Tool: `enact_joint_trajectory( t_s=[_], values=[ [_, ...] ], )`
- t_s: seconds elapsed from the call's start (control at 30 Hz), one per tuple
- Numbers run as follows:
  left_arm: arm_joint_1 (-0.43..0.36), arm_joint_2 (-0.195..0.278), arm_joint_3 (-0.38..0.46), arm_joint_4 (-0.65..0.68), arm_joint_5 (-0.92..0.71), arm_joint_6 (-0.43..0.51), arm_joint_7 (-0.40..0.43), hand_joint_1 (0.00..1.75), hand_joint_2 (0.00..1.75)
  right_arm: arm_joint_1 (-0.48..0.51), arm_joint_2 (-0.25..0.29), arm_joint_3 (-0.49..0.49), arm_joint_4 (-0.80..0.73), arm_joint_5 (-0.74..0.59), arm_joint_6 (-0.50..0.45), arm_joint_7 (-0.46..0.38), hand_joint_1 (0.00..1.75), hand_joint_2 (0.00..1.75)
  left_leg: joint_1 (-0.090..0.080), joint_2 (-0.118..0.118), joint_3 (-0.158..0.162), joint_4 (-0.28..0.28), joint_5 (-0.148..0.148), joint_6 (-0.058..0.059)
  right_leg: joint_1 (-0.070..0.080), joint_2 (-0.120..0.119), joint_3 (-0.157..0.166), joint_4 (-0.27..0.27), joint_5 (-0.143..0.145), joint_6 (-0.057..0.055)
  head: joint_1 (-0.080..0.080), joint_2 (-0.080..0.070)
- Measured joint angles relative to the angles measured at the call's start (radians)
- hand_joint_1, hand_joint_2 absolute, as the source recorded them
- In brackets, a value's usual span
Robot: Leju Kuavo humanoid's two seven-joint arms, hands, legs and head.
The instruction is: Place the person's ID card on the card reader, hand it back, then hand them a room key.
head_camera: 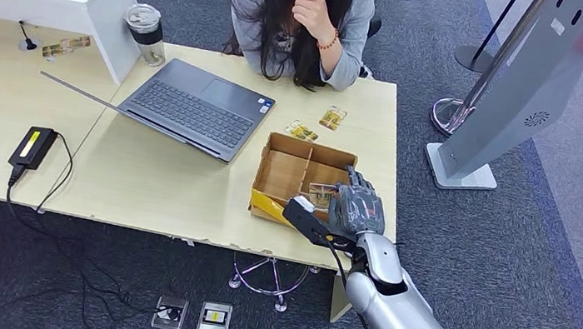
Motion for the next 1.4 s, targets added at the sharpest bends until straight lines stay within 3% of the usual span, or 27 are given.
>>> enact_joint_trajectory(
  t_s=[0.5, 0.53, 0.63, 0.67, 1.3, 1.4],
  values=[
    [0.000, 0.001, 0.000, 0.000, 0.000, -0.001, -0.005, 0.00, 0.00, -0.003, 0.008, 0.000, 0.022, -0.008, -0.034, -0.014, 1.75, 1.75, 0.000, 0.000, 0.000, 0.000, 0.000, 0.000, 0.000, 0.000, 0.000, 0.000, 0.000, 0.000, 0.000, 0.000],
    [0.000, 0.001, 0.000, 0.000, 0.000, -0.001, -0.005, 0.00, 0.00, -0.004, 0.009, 0.000, 0.025, -0.008, -0.037, -0.014, 1.31, 1.75, 0.000, 0.000, 0.000, 0.000, 0.000, 0.000, 0.000, 0.000, 0.000, 0.000, 0.000, 0.000, 0.000, 0.000],
    [0.000, 0.001, 0.000, 0.000, 0.001, 0.000, -0.005, 0.00, 0.00, -0.008, 0.011, 0.000, 0.033, -0.010, -0.045, -0.016, 0.00, 0.44, 0.000, 0.000, 0.000, 0.000, 0.000, 0.000, 0.000, 0.000, 0.000, 0.000, 0.000, 0.000, 0.000, 0.000],
    [0.000, 0.001, 0.000, 0.000, 0.002, 0.000, -0.005, 0.00, 0.00, -0.009, 0.012, 0.000, 0.036, -0.010, -0.047, -0.017, 0.00, 0.00, 0.000, 0.000, 0.000, 0.000, 0.000, 0.000, 0.000, 0.000, 0.000, 0.000, 0.000, 0.000, 0.000, 0.000],
    [0.000, 0.001, 0.000, 0.000, 0.020, 0.005, -0.005, 0.00, 0.00, -0.025, 0.034, 0.001, 0.105, -0.018, -0.005, -0.039, 0.00, 0.00, 0.000, 0.000, 0.000, 0.000, 0.000, 0.000, 0.000, 0.000, 0.000, 0.000, 0.000, 0.000, 0.000, 0.000],
    [0.000, 0.001, 0.000, 0.000, 0.023, 0.008, -0.005, 0.00, 0.00, -0.026, 0.040, 0.001, 0.111, -0.024, -0.005, -0.038, 0.00, 1.31, 0.000, 0.000, 0.000, 0.000, 0.000, 0.000, 0.000, 0.000, 0.000, 0.000, 0.000, 0.000, 0.000, 0.000]
  ],
)
